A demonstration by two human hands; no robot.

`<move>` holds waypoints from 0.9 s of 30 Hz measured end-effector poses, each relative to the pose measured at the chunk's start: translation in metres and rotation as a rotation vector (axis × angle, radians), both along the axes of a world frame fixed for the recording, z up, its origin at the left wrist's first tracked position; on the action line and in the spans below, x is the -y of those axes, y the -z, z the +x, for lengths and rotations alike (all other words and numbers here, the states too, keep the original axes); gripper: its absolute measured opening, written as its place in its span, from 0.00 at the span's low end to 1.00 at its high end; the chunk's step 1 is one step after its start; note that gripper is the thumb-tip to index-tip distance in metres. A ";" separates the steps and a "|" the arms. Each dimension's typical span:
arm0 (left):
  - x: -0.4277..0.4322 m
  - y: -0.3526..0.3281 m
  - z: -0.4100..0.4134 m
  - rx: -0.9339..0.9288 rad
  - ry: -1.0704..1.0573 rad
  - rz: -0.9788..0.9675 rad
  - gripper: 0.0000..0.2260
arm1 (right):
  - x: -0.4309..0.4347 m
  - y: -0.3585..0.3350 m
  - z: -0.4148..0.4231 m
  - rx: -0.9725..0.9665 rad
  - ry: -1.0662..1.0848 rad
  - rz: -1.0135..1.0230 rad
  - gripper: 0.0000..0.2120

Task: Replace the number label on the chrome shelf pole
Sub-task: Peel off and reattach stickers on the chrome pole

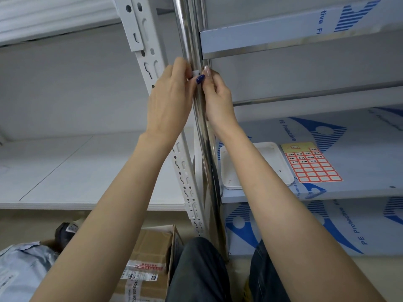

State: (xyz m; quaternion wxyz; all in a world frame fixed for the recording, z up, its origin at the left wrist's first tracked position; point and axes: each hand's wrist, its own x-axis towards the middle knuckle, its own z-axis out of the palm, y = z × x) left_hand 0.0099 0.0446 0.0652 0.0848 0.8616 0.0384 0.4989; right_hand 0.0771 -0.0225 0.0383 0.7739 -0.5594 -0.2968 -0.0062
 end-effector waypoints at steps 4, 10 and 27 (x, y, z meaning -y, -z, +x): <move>-0.005 0.004 0.004 0.077 0.141 -0.071 0.09 | -0.002 0.002 0.002 0.009 0.013 -0.022 0.18; -0.010 0.012 0.012 0.169 0.240 -0.167 0.07 | -0.001 0.004 0.003 0.024 0.003 -0.044 0.21; -0.014 0.005 0.007 0.124 0.406 -0.329 0.04 | -0.001 0.005 0.003 0.034 0.048 -0.078 0.21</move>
